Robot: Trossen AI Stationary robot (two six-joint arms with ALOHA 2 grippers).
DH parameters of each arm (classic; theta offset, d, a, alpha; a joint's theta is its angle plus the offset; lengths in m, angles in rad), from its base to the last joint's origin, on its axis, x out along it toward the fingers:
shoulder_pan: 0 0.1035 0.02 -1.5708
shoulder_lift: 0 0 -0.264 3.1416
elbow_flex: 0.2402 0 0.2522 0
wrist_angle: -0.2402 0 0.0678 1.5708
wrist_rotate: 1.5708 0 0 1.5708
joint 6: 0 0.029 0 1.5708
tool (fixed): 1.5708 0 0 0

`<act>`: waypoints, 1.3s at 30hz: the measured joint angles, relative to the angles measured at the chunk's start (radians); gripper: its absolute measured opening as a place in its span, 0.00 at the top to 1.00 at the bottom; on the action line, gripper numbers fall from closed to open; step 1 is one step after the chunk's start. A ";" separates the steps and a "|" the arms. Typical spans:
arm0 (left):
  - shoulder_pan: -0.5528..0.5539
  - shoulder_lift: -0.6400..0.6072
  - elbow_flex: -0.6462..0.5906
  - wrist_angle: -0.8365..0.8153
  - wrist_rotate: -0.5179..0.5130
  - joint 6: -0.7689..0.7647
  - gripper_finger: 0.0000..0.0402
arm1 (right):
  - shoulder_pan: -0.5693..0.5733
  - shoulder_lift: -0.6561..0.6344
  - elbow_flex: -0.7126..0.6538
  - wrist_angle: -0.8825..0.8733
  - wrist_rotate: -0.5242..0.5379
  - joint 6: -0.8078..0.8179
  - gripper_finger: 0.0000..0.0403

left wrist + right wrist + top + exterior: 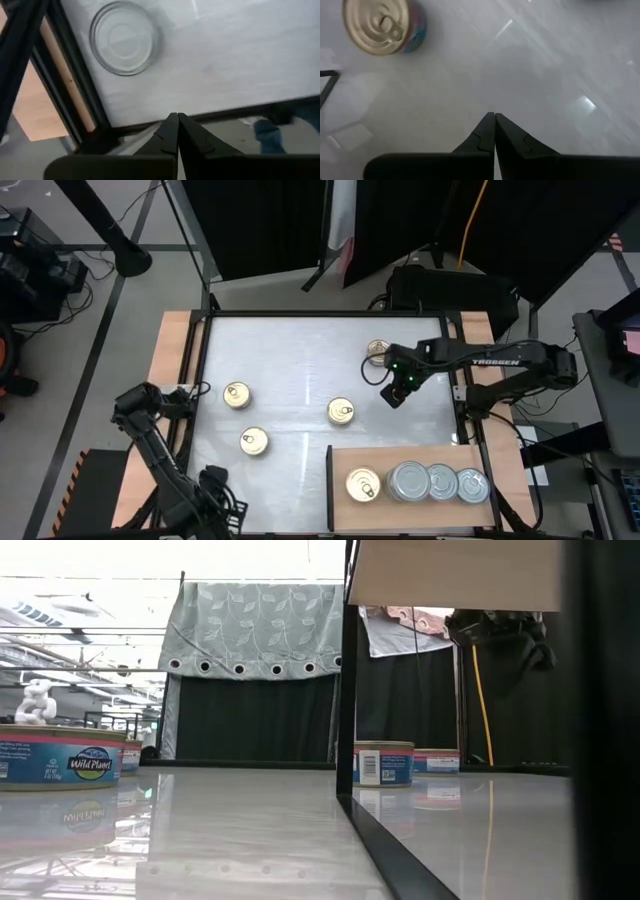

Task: Stack canned seafood by type on shelf
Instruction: Stack the green tuna can on top of the other green tuna can on the shelf

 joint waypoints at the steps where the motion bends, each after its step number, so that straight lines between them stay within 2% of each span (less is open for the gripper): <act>1: 0.000 0.000 -0.032 0.019 0.009 -0.001 0.98 | 0.004 -0.005 0.000 0.001 0.000 0.001 1.00; 9: 0.008 -0.002 -0.240 0.256 0.045 0.000 0.98 | 0.009 -0.065 0.000 0.032 0.000 0.049 1.00; 13: 0.031 -0.002 -0.297 0.254 0.053 0.000 0.98 | 0.009 -0.091 0.000 0.049 0.000 0.060 1.00; 23: 0.074 -0.002 -0.330 0.261 0.071 0.006 0.98 | 0.009 -0.110 0.000 0.054 0.000 0.086 1.00; 39: 0.073 0.003 -0.396 0.255 0.104 0.023 0.98 | 0.009 -0.110 0.000 0.090 0.000 0.075 1.00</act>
